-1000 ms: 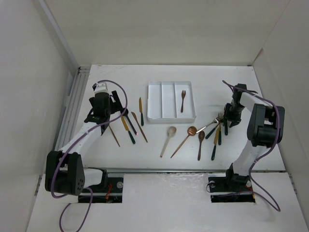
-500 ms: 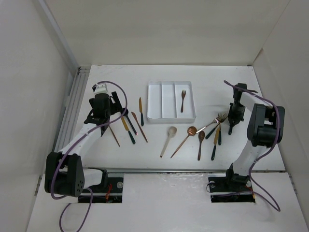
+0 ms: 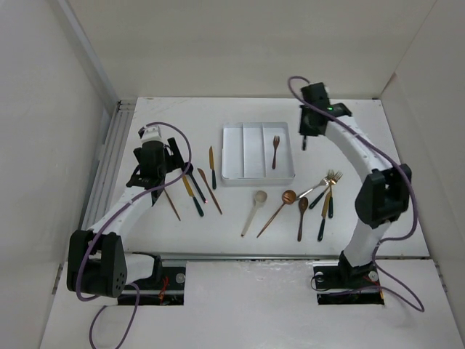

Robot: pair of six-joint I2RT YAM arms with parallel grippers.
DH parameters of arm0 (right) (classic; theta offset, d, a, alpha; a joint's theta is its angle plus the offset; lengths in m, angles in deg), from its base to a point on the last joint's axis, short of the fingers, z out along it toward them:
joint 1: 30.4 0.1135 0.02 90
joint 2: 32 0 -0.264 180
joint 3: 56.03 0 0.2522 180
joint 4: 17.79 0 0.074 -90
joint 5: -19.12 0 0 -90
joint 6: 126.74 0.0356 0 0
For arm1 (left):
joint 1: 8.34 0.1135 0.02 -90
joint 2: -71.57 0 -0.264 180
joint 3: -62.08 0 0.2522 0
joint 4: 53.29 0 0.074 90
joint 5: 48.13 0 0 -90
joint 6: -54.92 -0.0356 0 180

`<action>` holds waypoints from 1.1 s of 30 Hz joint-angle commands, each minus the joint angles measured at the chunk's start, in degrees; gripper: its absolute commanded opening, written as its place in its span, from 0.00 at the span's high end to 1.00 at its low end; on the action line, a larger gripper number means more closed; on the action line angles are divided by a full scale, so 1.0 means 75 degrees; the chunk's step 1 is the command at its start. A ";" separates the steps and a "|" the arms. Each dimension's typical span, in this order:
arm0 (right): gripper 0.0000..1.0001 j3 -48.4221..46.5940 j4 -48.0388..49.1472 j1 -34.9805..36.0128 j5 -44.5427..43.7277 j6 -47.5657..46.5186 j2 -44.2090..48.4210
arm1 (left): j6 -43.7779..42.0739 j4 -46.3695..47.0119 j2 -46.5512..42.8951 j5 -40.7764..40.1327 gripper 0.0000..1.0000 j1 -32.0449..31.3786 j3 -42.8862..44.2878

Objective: Sort the eating utensils into containers

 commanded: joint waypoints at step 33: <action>0.53 0.2974 -0.0373 -0.1041 0.1654 0.1197 0.1085 | -0.0231 0.0710 -0.0488 -0.0174 0.21 -0.0005 -0.0606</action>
